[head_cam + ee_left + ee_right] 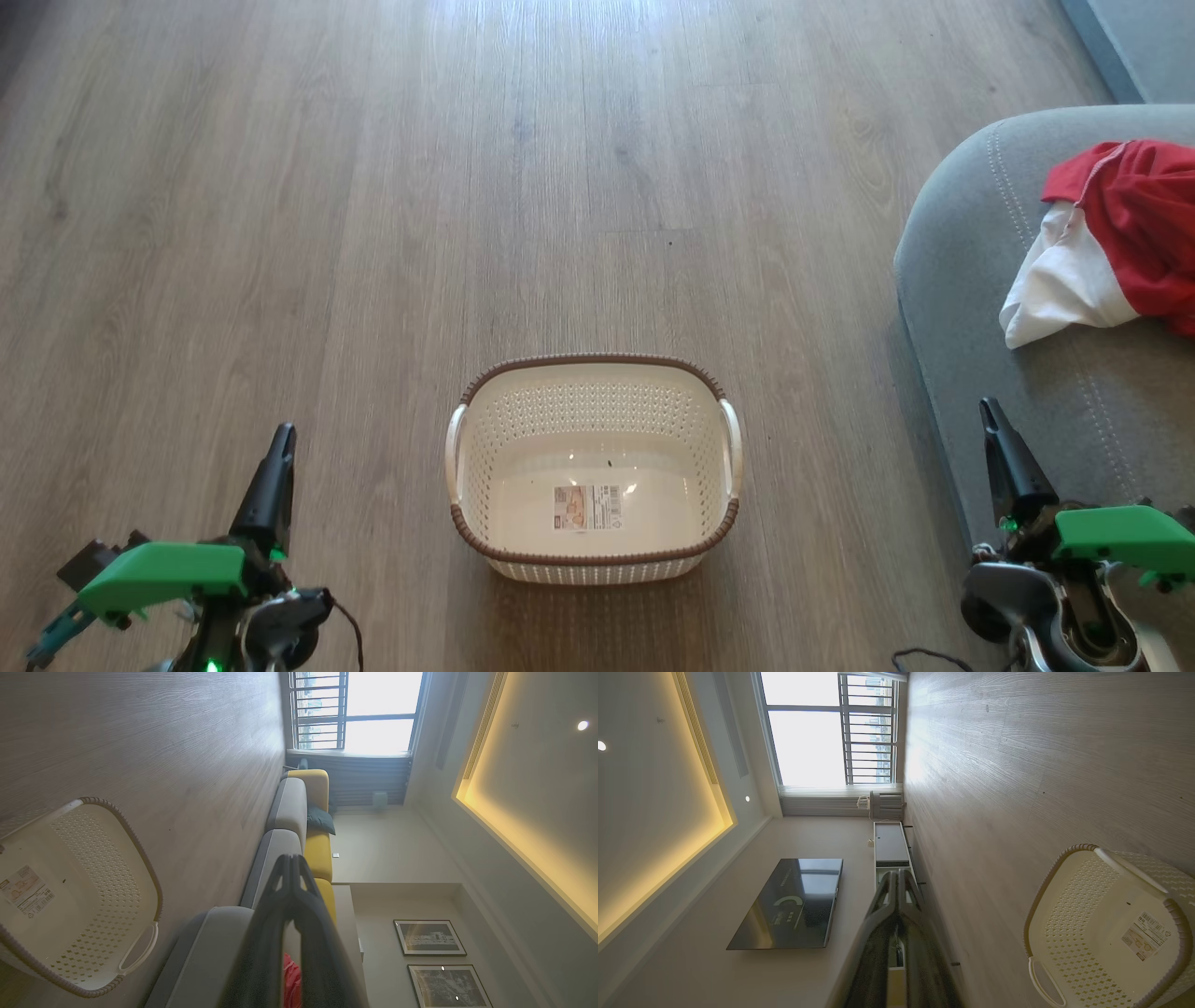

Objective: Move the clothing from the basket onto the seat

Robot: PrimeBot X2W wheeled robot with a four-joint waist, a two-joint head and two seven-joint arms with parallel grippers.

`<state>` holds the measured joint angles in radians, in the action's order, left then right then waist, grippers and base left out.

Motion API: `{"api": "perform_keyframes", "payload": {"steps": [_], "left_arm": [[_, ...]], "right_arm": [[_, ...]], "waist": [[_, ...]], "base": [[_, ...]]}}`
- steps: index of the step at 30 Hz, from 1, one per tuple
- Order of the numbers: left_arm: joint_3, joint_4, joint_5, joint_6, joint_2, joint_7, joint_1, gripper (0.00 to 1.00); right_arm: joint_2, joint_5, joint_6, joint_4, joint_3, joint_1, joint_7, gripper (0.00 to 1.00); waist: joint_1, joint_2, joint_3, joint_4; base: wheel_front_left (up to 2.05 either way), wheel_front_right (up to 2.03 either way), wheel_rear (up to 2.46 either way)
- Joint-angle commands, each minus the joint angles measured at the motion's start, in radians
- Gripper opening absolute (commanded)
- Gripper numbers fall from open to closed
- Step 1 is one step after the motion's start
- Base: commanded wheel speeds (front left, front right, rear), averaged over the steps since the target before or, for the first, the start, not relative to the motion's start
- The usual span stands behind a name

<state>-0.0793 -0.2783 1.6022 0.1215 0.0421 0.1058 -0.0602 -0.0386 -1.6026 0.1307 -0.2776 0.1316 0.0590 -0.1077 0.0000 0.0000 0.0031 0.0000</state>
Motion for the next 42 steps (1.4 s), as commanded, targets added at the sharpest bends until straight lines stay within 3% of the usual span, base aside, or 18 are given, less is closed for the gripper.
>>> {"api": "perform_keyframes", "payload": {"steps": [1,42], "left_arm": [[-0.035,0.033,0.006,0.009,0.008,0.008,-0.048,0.0],[-0.034,0.033,0.007,0.009,0.008,0.007,-0.048,0.0]], "right_arm": [[-0.012,-0.006,0.0,0.033,-0.018,0.049,-0.005,0.0],[-0.012,-0.006,0.0,0.033,-0.018,0.049,-0.005,0.0]], "waist": [[0.0,0.0,0.0,0.0],[0.0,0.0,0.0,0.0]], "base": [[0.0,0.0,0.0],[0.0,0.0,0.0]]}}
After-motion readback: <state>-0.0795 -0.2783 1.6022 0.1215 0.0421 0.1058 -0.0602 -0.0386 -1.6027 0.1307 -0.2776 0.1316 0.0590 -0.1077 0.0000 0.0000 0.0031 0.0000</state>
